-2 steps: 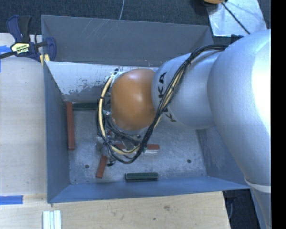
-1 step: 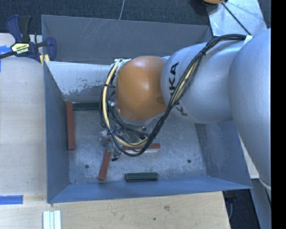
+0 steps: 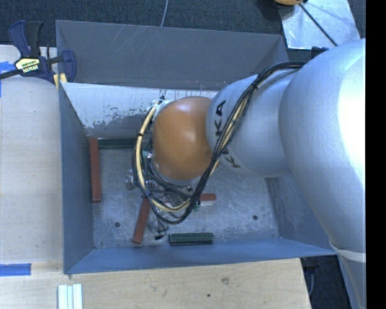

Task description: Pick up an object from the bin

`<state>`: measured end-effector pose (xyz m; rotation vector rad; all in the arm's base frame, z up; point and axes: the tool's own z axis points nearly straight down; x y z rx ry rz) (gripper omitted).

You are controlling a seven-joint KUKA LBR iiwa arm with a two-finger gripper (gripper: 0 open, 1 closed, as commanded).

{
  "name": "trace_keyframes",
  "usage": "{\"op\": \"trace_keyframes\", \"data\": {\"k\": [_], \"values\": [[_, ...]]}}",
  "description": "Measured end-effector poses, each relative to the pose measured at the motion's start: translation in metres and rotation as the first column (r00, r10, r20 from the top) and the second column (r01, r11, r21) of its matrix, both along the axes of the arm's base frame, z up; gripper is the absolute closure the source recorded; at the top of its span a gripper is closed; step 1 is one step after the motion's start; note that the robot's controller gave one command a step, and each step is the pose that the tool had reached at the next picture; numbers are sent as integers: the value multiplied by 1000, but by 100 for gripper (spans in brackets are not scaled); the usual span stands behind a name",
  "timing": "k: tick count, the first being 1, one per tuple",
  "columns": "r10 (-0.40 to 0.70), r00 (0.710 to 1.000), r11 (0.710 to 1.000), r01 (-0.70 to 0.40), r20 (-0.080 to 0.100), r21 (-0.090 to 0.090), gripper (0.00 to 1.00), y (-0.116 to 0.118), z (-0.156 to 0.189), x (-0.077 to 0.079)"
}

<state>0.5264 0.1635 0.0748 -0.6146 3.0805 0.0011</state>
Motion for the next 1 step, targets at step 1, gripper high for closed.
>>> {"op": "trace_keyframes", "data": {"k": [1], "values": [[-3, 1000, 1000, 3, 1, 1, 100, 0, 2, 0]]}}
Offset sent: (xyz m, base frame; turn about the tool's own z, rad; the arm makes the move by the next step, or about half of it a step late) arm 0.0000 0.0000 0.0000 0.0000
